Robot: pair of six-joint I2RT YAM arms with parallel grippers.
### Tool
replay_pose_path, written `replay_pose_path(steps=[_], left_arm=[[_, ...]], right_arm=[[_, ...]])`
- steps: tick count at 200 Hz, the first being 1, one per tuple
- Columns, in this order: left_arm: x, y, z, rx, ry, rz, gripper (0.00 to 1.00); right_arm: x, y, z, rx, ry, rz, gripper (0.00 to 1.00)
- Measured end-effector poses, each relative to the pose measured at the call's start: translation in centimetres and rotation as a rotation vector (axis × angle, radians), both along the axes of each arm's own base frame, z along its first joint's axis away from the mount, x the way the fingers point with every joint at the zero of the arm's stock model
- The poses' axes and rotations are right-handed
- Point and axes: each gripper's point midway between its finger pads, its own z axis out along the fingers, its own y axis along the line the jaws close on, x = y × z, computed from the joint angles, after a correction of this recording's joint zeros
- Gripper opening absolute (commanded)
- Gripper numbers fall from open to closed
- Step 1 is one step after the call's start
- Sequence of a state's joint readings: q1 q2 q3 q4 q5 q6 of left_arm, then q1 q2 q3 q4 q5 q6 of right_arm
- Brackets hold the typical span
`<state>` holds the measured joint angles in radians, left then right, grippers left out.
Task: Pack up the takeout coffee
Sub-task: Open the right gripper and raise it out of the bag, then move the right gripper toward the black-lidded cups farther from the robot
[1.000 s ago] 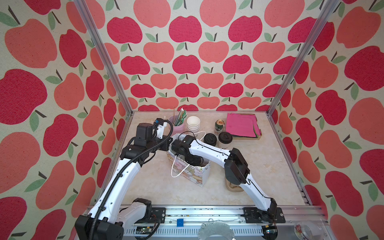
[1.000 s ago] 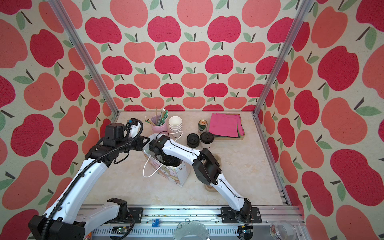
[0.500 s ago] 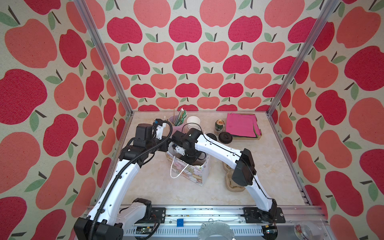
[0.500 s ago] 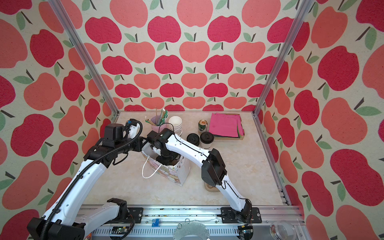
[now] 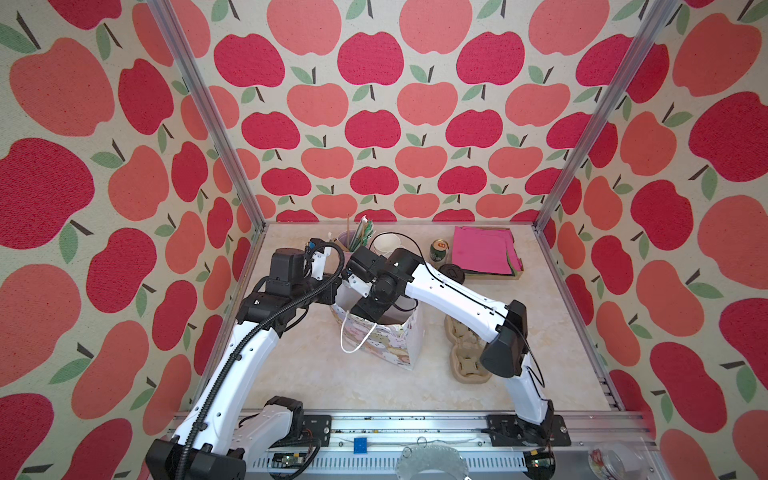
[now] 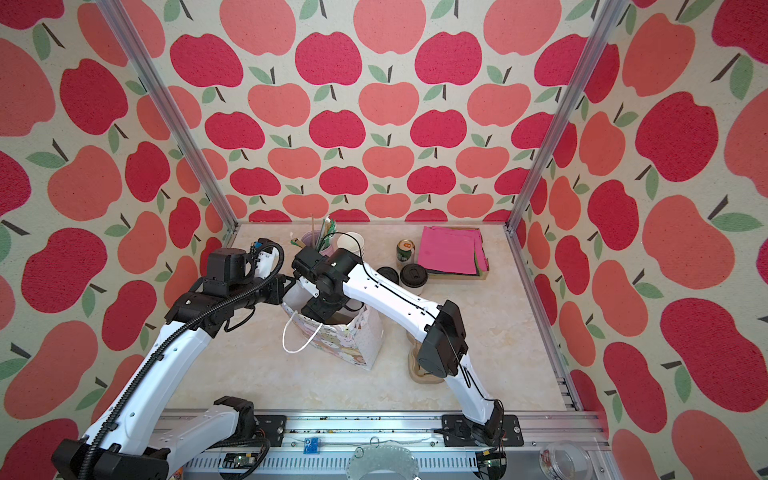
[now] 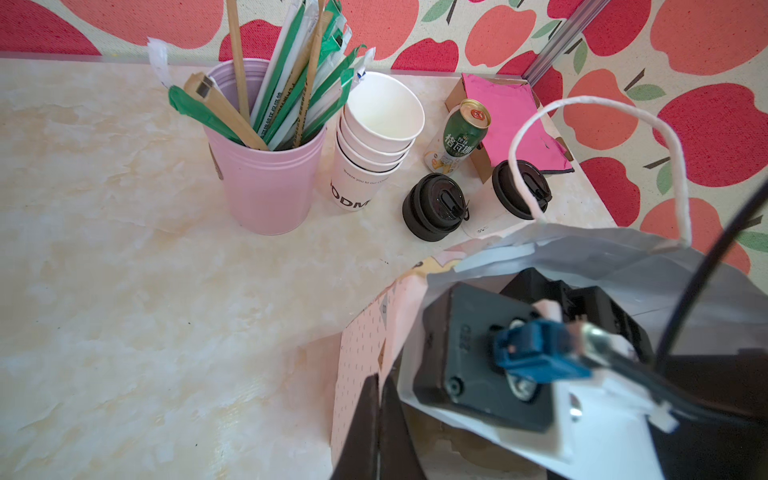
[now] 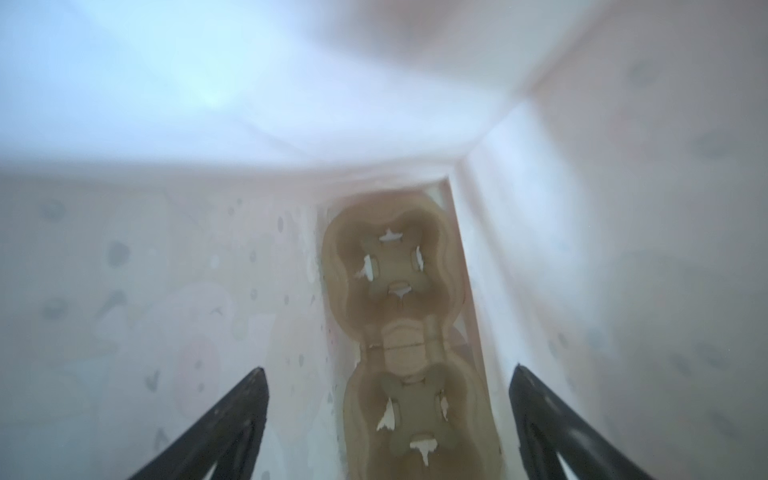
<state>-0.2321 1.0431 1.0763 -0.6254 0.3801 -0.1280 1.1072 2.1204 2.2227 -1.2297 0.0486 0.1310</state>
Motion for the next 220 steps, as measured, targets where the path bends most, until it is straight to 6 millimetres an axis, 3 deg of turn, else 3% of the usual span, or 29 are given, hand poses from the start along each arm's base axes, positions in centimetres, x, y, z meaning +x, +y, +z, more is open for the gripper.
replay_pose_path(steps=[119, 167, 220], left_arm=[[-0.2, 0.0, -0.2, 0.003, 0.011, -0.002, 0.0], [-0.2, 0.0, -0.1, 0.012, 0.006, -0.011, 0.0], [-0.2, -0.1, 0.0, 0.017, 0.005, -0.011, 0.0]], right_arm=[[1.5, 0.4, 5.6, 0.204, -0.174, -0.021, 0.99], [2.1, 0.0, 12.1, 0.379, -0.315, -0.03, 0.99], [2.5, -3.6, 18.6, 0.525, -0.462, -0.072, 0.99]])
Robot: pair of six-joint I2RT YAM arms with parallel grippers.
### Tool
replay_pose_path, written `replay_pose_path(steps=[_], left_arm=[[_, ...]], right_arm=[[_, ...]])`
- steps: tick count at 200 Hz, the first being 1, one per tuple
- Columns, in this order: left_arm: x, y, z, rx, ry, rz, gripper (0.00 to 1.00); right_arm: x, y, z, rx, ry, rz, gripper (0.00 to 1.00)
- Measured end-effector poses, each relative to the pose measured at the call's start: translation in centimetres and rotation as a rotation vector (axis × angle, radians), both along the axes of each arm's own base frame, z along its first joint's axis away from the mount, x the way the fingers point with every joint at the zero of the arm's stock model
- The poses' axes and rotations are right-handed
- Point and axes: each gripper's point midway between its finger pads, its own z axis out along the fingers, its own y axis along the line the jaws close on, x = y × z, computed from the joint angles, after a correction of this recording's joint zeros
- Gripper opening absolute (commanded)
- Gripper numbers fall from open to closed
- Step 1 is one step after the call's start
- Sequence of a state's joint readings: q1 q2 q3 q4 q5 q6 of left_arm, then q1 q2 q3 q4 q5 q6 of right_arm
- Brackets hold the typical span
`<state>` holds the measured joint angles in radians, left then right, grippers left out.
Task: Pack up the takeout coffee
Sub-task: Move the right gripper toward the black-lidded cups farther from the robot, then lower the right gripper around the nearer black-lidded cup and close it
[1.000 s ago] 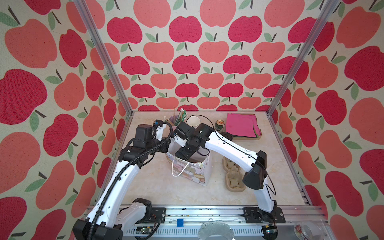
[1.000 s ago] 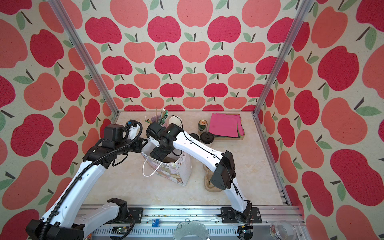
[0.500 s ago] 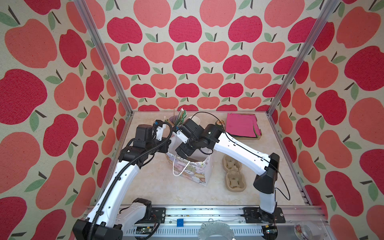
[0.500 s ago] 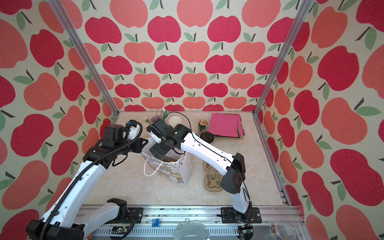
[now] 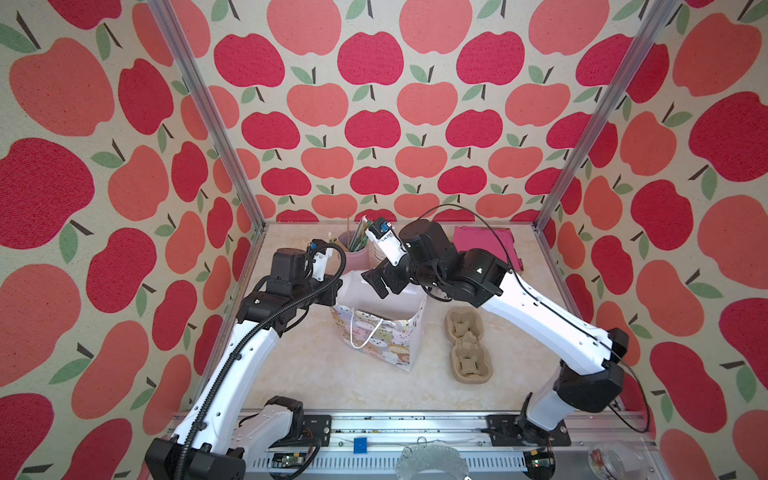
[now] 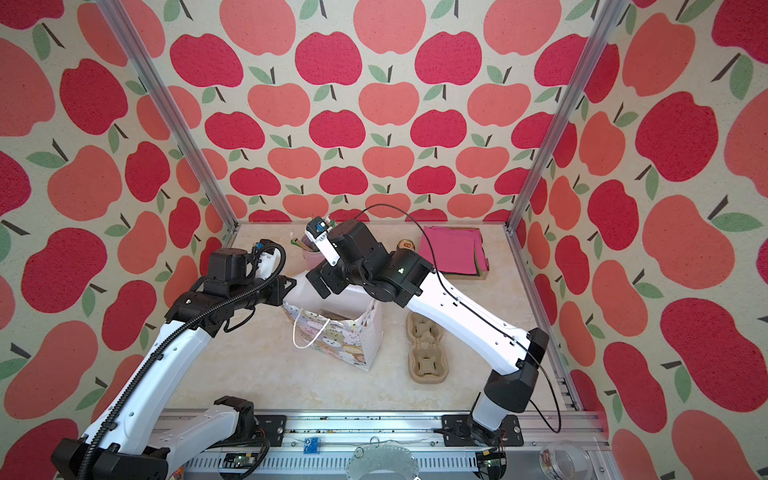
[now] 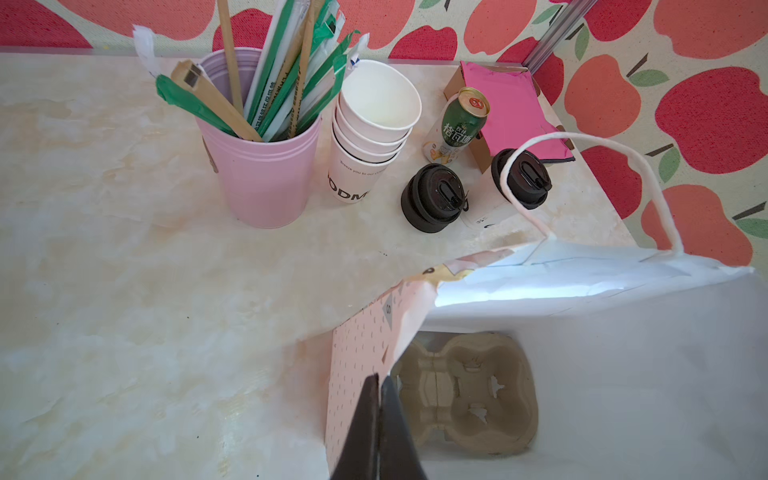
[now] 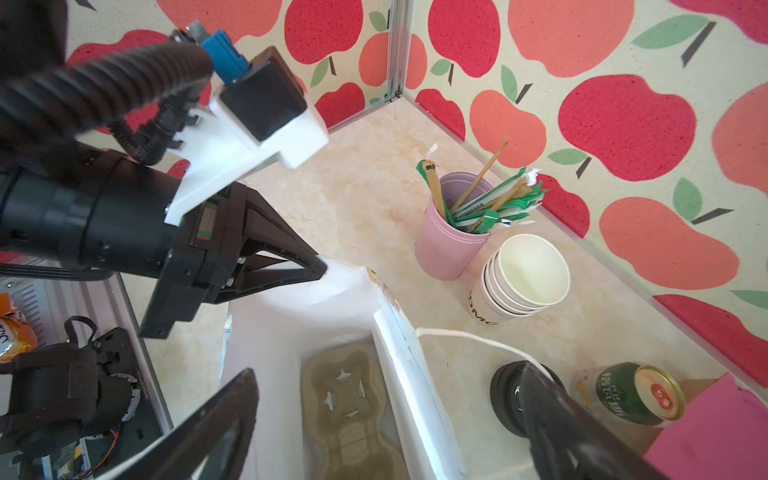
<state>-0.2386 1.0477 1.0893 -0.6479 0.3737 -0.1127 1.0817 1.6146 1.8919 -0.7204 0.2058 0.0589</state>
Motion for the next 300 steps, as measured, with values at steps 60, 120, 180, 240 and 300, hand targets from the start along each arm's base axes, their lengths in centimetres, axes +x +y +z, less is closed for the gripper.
replay_pose_path(steps=[60, 120, 180, 240, 300], left_arm=[[0.1, 0.5, 0.3, 0.023, -0.004, 0.026, 0.0], [0.1, 0.7, 0.2, 0.028, -0.002, 0.038, 0.25], [0.2, 0.7, 0.6, 0.028, -0.012, 0.036, 0.35], [0.1, 0.7, 1.2, 0.02, -0.03, 0.037, 0.53], [0.0, 0.7, 1.9, 0.007, -0.054, 0.039, 0.77]], right_arm=[[5.8, -7.4, 0.9, -0.014, -0.027, -0.224, 0.99], [10.2, -14.4, -4.4, -0.172, 0.119, -0.426, 0.99], [12.1, -17.9, -11.5, -0.28, 0.344, -0.505, 0.98], [13.6, -20.5, -17.1, -0.368, 0.535, -0.562, 0.97], [14.1, -20.9, -20.3, -0.442, 0.629, -0.564, 0.96]])
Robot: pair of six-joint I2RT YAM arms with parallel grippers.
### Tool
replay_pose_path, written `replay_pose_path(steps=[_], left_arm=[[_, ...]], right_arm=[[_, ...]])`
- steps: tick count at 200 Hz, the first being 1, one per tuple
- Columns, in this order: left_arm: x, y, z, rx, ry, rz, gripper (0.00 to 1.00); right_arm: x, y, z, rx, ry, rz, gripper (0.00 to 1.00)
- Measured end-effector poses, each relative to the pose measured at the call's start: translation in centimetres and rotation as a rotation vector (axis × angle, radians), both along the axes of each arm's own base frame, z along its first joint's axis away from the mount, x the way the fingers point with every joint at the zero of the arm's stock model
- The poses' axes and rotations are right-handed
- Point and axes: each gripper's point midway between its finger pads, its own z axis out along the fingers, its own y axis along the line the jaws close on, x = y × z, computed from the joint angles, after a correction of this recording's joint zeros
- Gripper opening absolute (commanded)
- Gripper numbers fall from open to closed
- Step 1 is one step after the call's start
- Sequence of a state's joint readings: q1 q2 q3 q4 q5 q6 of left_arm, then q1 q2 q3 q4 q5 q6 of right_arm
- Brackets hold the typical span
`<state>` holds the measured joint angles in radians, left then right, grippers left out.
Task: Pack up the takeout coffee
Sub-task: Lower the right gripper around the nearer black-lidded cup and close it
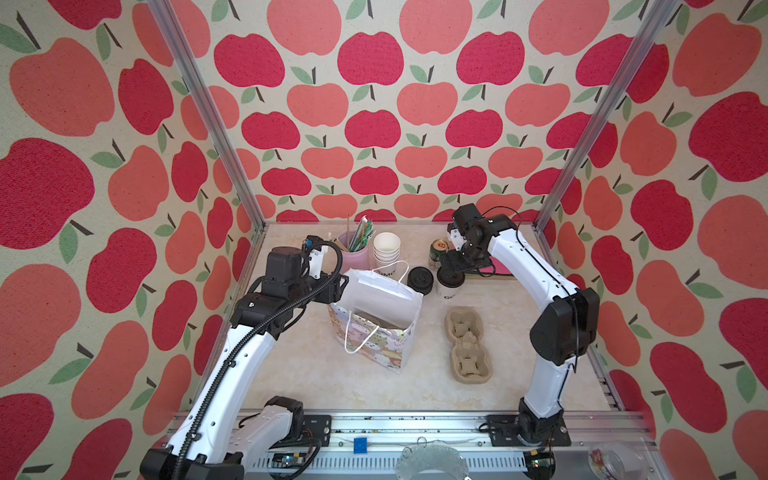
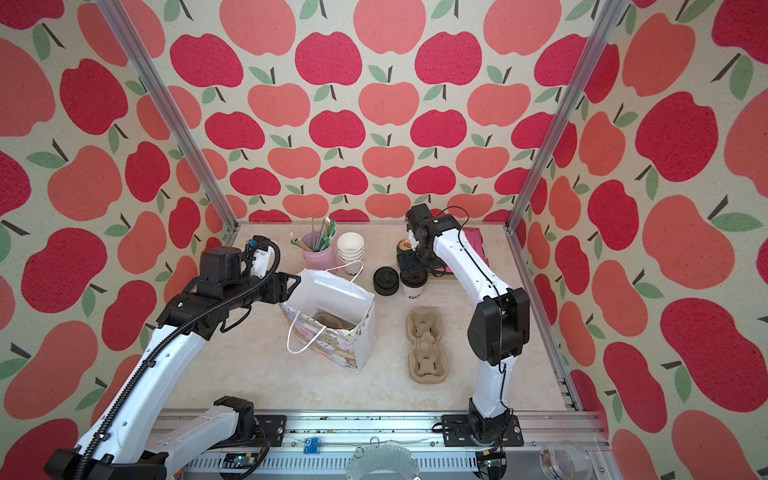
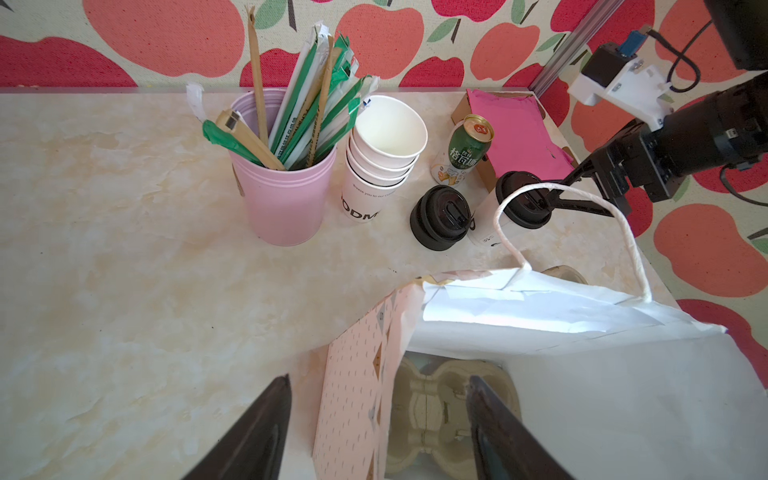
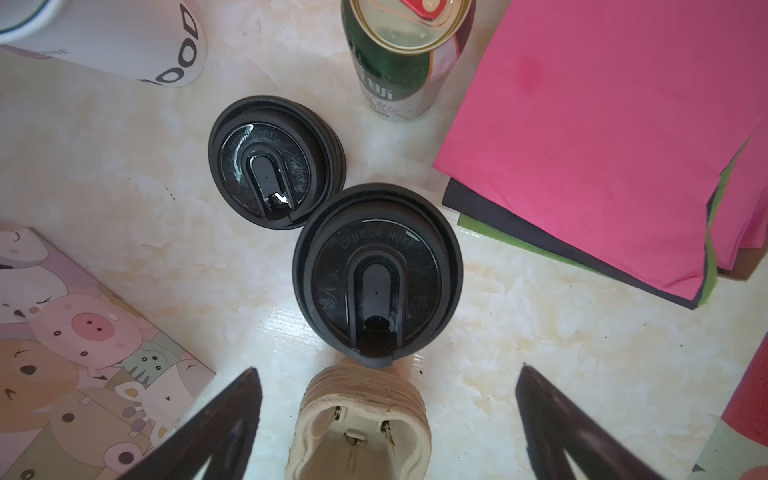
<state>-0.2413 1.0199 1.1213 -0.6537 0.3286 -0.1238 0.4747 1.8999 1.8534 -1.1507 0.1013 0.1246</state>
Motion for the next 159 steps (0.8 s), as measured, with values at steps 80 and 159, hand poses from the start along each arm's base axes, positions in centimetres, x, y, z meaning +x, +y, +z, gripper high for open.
replay_pose_path(steps=[80, 159], left_arm=[[-0.3, 0.1, 0.9, -0.005, -0.038, 0.002, 0.99], [-0.2, 0.2, 0.9, -0.005, -0.045, 0.005, 0.99]], right_arm=[[0.7, 0.8, -1.4, -0.007, 0.043, 0.046, 0.9], [1.0, 1.0, -2.0, -0.022, 0.054, 0.078, 0.86]])
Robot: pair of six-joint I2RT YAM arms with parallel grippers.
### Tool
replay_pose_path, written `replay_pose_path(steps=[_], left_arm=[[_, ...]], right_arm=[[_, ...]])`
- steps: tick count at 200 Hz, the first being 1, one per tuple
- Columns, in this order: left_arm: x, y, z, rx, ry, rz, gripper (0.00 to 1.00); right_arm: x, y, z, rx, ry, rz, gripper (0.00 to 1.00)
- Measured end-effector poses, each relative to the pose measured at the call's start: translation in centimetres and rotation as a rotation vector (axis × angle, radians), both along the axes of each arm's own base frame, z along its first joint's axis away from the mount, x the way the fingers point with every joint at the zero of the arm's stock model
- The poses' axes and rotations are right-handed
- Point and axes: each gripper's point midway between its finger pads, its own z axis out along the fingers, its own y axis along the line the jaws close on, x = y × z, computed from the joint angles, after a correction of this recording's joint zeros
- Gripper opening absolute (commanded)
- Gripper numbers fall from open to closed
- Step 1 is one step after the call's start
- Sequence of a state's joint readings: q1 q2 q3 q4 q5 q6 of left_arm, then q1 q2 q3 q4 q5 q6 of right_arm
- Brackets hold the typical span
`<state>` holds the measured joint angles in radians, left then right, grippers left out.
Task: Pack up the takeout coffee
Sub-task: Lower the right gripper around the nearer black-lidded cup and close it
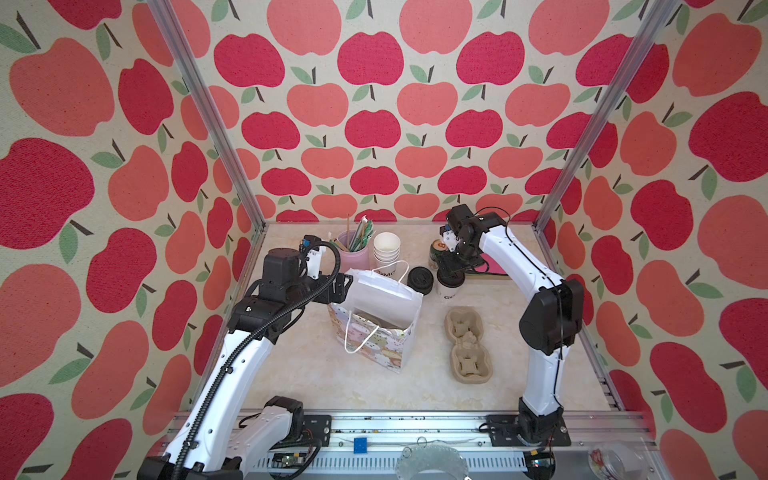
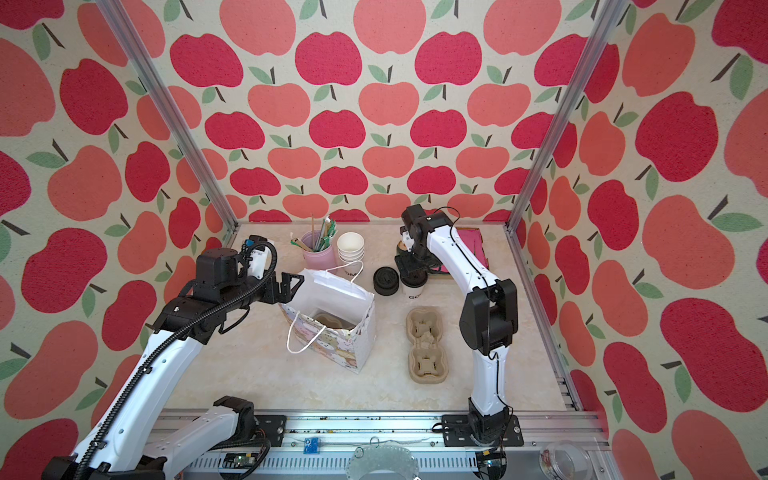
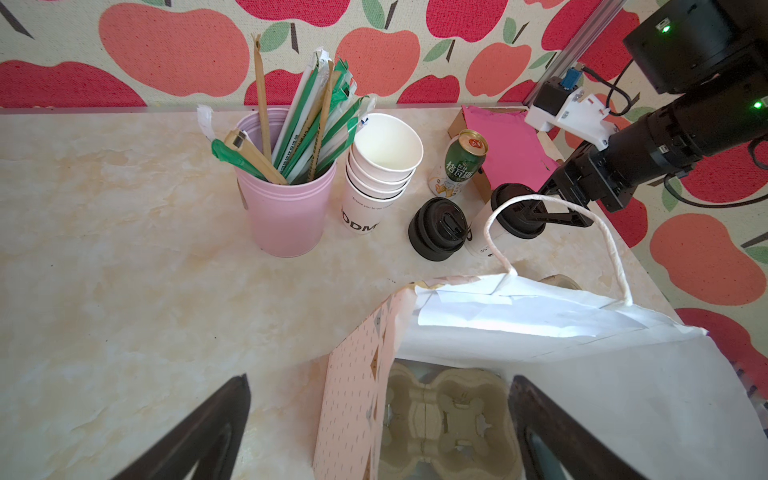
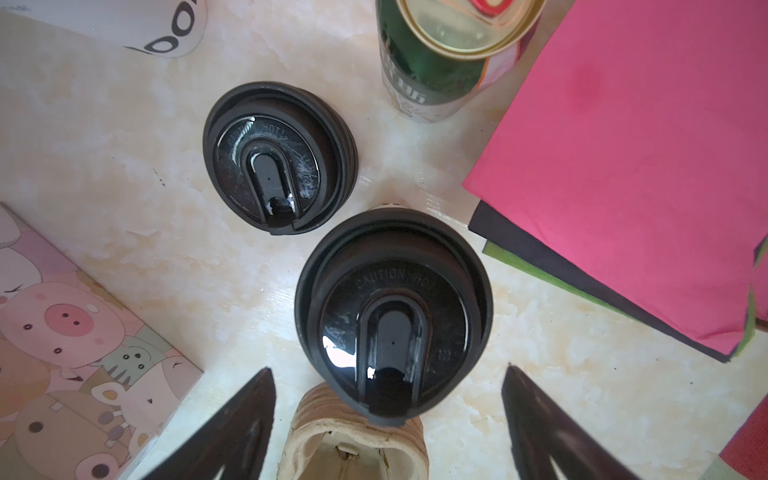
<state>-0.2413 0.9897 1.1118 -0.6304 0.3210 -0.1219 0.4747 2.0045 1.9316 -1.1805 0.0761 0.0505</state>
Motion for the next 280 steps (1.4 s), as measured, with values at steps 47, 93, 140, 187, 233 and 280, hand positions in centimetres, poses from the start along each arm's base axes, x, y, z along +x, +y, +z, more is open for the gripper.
replay_pose_path(steps=[47, 93, 140, 187, 233, 280], left_arm=[[0.0, 0.0, 0.0, 0.0, 0.0, 0.0, 0.99], [0.0, 0.0, 0.0, 0.0, -0.001, 0.0, 0.99], [0.0, 0.0, 0.0, 0.0, 0.0, 0.001, 0.99], [0.1, 0.0, -0.2, 0.001, 0.001, 0.001, 0.99], [0.1, 0.0, -0.3, 0.001, 0.0, 0.0, 0.99], [0.1, 0.0, -0.7, 0.002, 0.007, 0.001, 0.99]], right_arm=[[0.2, 0.1, -1.4, -0.017, 0.028, 0.007, 0.84], [0.3, 0.1, -1.5, -0.027, 0.024, 0.02, 0.81], [0.4, 0.2, -1.6, -0.037, 0.018, 0.028, 0.76], [0.5, 0.3, -1.7, -0.044, 0.013, 0.031, 0.75], [0.5, 0.4, -2.1, -0.081, 0.001, 0.044, 0.78], [0.6, 0.7, -2.6, -0.081, -0.004, 0.051, 0.79]])
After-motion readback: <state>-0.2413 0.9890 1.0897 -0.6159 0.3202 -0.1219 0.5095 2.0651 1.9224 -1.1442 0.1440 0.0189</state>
